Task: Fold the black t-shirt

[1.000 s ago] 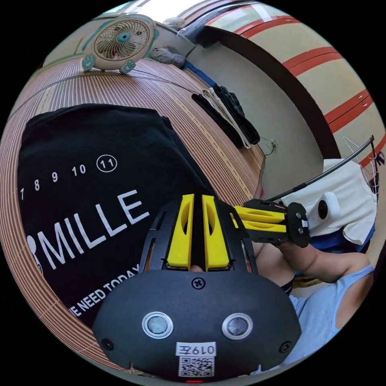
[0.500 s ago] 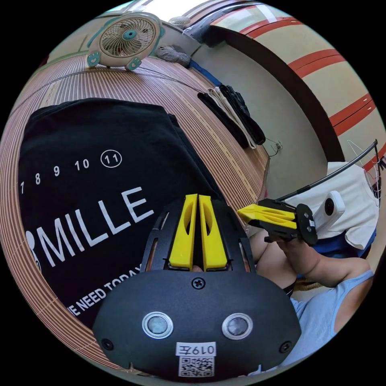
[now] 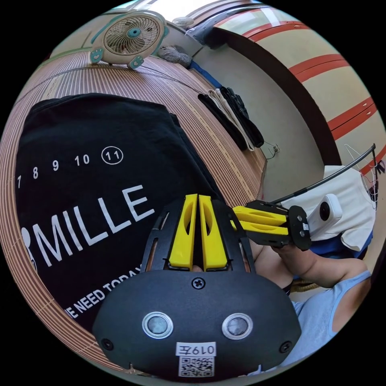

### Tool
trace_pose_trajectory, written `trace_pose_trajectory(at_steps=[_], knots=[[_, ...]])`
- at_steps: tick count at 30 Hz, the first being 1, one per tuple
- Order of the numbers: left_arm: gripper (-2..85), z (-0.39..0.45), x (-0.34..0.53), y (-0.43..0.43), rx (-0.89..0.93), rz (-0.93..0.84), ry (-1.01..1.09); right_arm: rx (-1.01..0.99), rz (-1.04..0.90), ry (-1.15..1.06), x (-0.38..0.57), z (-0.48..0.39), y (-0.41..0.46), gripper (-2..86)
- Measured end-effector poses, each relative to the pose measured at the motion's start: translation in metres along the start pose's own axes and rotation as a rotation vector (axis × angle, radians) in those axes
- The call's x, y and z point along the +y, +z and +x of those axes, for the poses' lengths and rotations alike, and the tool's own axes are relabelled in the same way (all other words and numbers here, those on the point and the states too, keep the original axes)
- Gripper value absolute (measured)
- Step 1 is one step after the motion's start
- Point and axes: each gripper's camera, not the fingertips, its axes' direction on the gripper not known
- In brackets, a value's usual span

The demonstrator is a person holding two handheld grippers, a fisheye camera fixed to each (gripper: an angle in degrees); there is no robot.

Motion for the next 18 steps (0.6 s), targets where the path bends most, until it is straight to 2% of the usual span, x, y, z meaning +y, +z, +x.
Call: trace_pose_trajectory(at_steps=[4, 12, 15, 18], knots=[[0.9, -0.004, 0.004, 0.003, 0.015, 0.013, -0.008, 0.018, 0.002, 0.004, 0.000, 0.013, -0.008, -0.5], [0.8, -0.005, 0.009, 0.008, 0.007, 0.018, -0.005, -0.019, 0.021, 0.129, 0.009, 0.059, -0.031, -1.0], [0.8, -0.002, 0.010, 0.010, -0.021, 0.012, 0.010, -0.094, 0.018, 0.204, 0.011, 0.085, -0.032, -1.0], [0.8, -0.004, 0.012, 0.011, -0.008, 0.011, 0.004, -0.267, 0.026, 0.354, 0.019, 0.125, -0.031, -1.0]])
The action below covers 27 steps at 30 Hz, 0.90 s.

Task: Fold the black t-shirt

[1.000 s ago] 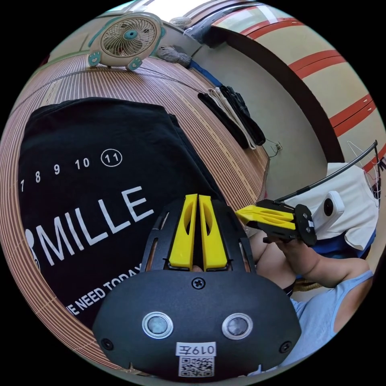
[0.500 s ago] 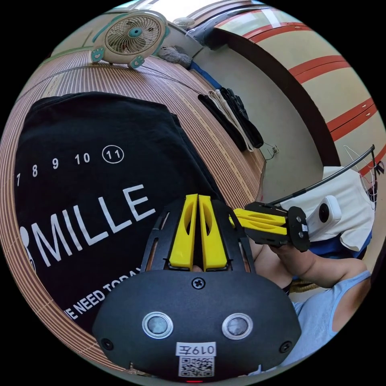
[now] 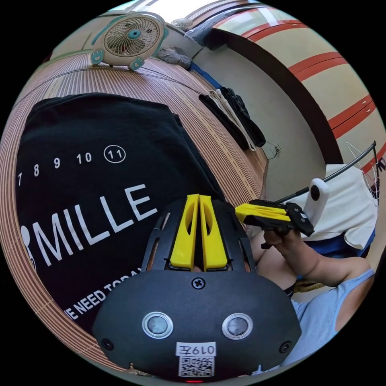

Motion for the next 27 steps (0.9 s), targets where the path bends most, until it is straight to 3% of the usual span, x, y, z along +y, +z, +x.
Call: trace_pose_trajectory(at_steps=[5, 27], knots=[[0.8, -0.003, 0.002, 0.001, 0.030, -0.002, -0.007, -0.230, -0.015, 0.148, -0.004, 0.049, -0.007, -0.9], [0.9, 0.021, 0.021, 0.005, 0.027, 0.009, 0.025, -0.228, 0.014, 0.065, -0.021, 0.043, -0.039, 0.7]])
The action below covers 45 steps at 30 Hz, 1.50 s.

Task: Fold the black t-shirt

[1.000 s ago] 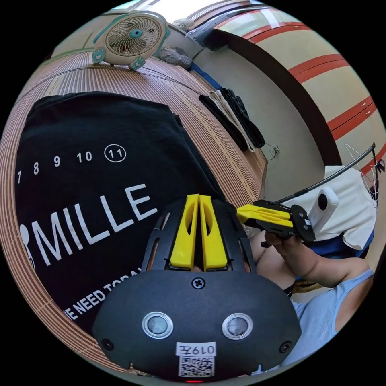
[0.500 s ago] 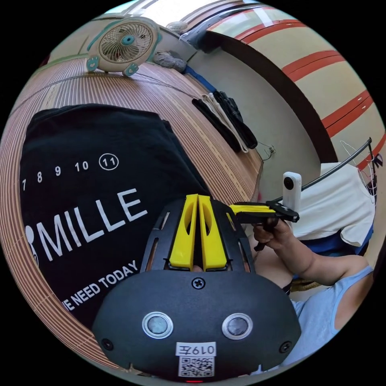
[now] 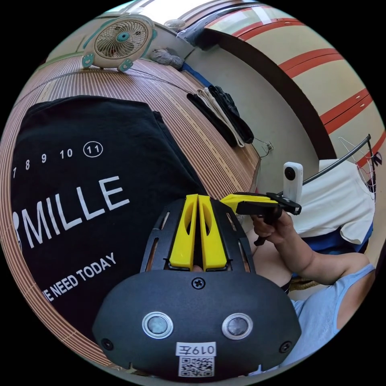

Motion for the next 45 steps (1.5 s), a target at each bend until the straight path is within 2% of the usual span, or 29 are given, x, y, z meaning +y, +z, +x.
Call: trace_pose_trajectory(at_steps=[8, 16, 24, 32, 39, 45], knots=[[0.9, -0.005, 0.004, 0.001, 0.015, 0.011, -0.018, 0.308, -0.065, -0.264, 0.006, -0.067, 0.034, 4.6], [0.9, -0.007, 0.004, 0.002, 0.022, 0.007, -0.022, 0.431, -0.083, -0.327, 0.006, -0.089, 0.055, 3.0], [0.9, -0.009, 0.006, 0.001, 0.031, 0.012, -0.023, 0.410, -0.064, -0.282, 0.003, -0.088, 0.043, -0.9], [0.9, -0.010, 0.009, 0.001, 0.037, 0.012, -0.020, 0.110, -0.057, 0.041, -0.001, -0.029, 0.029, -0.9], [1.0, 0.001, 0.012, -0.010, 0.041, 0.062, 0.007, 0.097, -0.048, 0.009, -0.003, -0.032, 0.024, 0.6], [1.1, 0.013, 0.012, -0.010, 0.004, 0.059, 0.044, 0.150, -0.045, -0.045, -0.004, -0.041, 0.019, 5.4]])
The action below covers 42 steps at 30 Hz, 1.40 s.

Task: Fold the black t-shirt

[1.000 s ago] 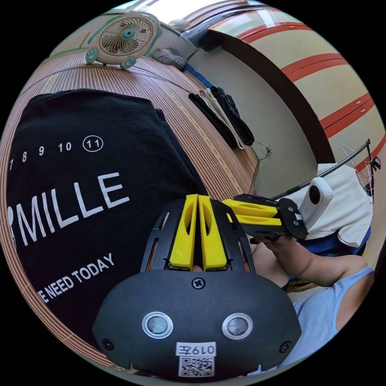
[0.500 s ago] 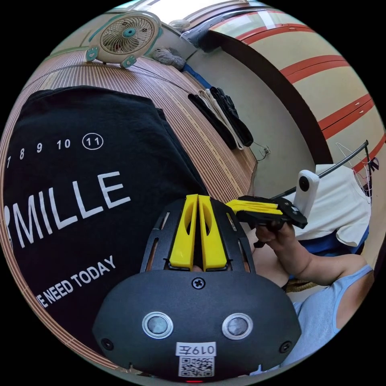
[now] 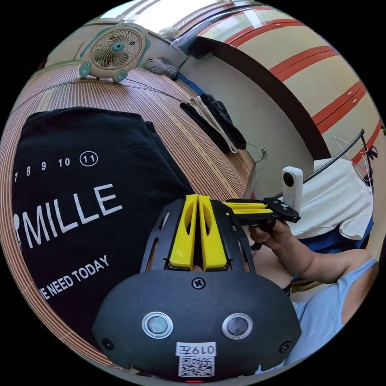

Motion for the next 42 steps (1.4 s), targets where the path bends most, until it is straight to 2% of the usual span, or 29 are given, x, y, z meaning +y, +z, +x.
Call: trace_pose_trajectory(at_steps=[7, 11, 16, 22, 23, 27, 32, 42], knots=[[1.1, -0.001, 0.002, 0.006, 0.007, -0.003, -0.014, 0.036, 0.032, -0.048, -0.005, -0.009, -0.004, 6.1], [1.1, -0.003, 0.003, 0.007, 0.013, 0.004, -0.027, 0.023, 0.031, -0.015, -0.008, -0.002, -0.004, 1.1], [1.0, -0.003, 0.000, 0.010, -0.005, -0.002, -0.028, -0.061, 0.039, 0.077, -0.004, 0.015, -0.015, -0.7], [1.0, 0.000, 0.003, 0.007, -0.013, 0.008, -0.024, -0.117, 0.030, 0.104, -0.002, 0.027, -0.016, 1.9], [1.0, 0.001, 0.005, 0.003, 0.000, 0.023, -0.022, -0.116, 0.033, 0.087, -0.002, 0.026, -0.021, 4.3], [1.0, 0.001, 0.011, -0.014, 0.053, 0.099, -0.030, -0.115, 0.048, 0.058, 0.002, 0.027, -0.041, 4.8], [1.2, 0.000, 0.014, -0.021, 0.039, 0.109, -0.044, -0.225, -0.070, -0.019, 0.007, 0.026, -0.037, 5.4], [1.3, -0.004, 0.013, -0.012, 0.007, 0.062, -0.059, -0.239, -0.200, -0.135, 0.014, 0.019, -0.028, 5.8]])
